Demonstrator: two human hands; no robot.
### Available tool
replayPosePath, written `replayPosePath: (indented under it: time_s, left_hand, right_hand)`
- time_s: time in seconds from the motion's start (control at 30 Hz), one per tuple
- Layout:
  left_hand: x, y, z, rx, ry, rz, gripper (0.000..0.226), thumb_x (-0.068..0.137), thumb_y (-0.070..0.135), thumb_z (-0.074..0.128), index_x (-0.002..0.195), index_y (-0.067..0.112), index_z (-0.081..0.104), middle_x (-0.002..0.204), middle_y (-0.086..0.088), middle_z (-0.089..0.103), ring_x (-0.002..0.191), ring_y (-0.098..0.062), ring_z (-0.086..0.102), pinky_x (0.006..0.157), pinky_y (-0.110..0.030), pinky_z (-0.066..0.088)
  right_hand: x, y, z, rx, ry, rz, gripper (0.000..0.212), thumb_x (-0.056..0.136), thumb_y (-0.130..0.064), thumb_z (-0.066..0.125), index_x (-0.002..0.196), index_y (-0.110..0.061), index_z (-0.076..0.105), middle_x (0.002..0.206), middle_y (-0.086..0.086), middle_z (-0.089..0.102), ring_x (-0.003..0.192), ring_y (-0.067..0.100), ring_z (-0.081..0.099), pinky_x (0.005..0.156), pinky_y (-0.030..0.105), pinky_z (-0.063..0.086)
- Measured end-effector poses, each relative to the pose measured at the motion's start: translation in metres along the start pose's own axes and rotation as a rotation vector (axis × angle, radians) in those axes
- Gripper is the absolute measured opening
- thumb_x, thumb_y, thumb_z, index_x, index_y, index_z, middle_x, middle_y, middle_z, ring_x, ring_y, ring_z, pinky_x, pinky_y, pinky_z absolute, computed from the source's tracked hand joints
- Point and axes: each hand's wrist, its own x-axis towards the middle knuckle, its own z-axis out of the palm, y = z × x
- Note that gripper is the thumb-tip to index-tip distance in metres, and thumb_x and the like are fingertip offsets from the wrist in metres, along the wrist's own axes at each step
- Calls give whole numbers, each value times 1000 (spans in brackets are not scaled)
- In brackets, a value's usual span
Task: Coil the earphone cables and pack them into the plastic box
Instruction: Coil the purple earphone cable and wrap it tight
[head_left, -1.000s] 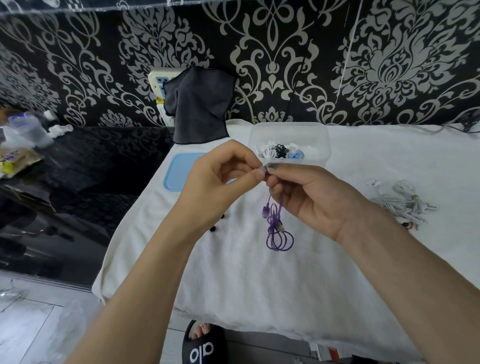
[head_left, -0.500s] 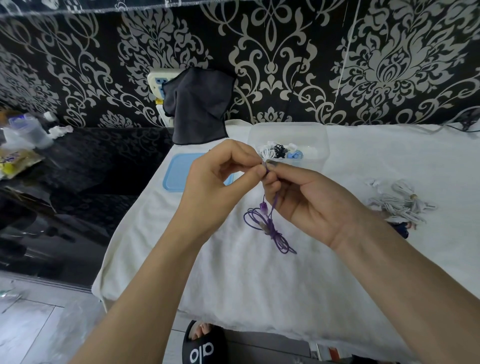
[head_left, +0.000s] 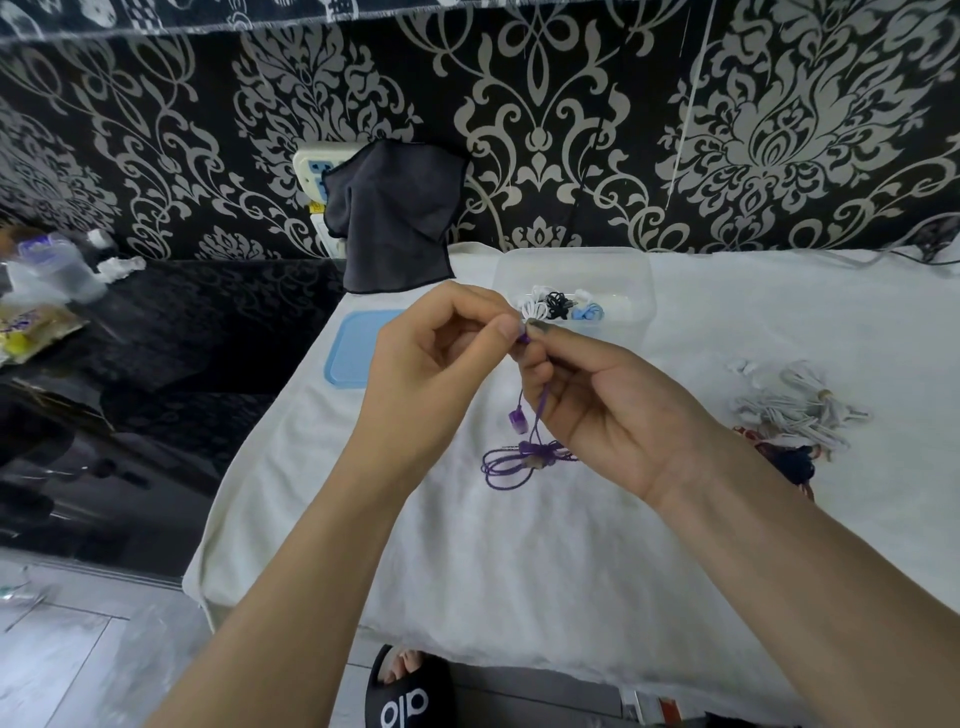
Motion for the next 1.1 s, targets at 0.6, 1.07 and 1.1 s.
replayPosePath:
  time_s: [0.6,1.07,1.1]
  left_hand:
    - [0,-8,-4,147,-6,37,7,89,-1,70,95,3,67,92,-12,70,89,-30,69,91,-43,58]
    - [0,-7,-7,266,-1,210,18,85,-7,73,87,8,63,91,-4,67,85,-23,66,84,-34,57]
    - [-1,-7,-7,257,-3,198,18,85,-7,73,87,7,64,91,-4,67,85,-22,66,84,-33,56]
  right_hand:
    - [2,5,-2,33,33,-21,13,91,1,64,83,4,74,81,10,68,60,7,62,53,14,50]
    - [1,5,1,-5,-41,-19,8,86,-1,64,93,3,68,81,8,66,59,6,56,51,16,46]
    - [1,5,1,-2,-41,-19,8,85,-1,65,92,3,68,81,8,67,59,6,56,51,16,46]
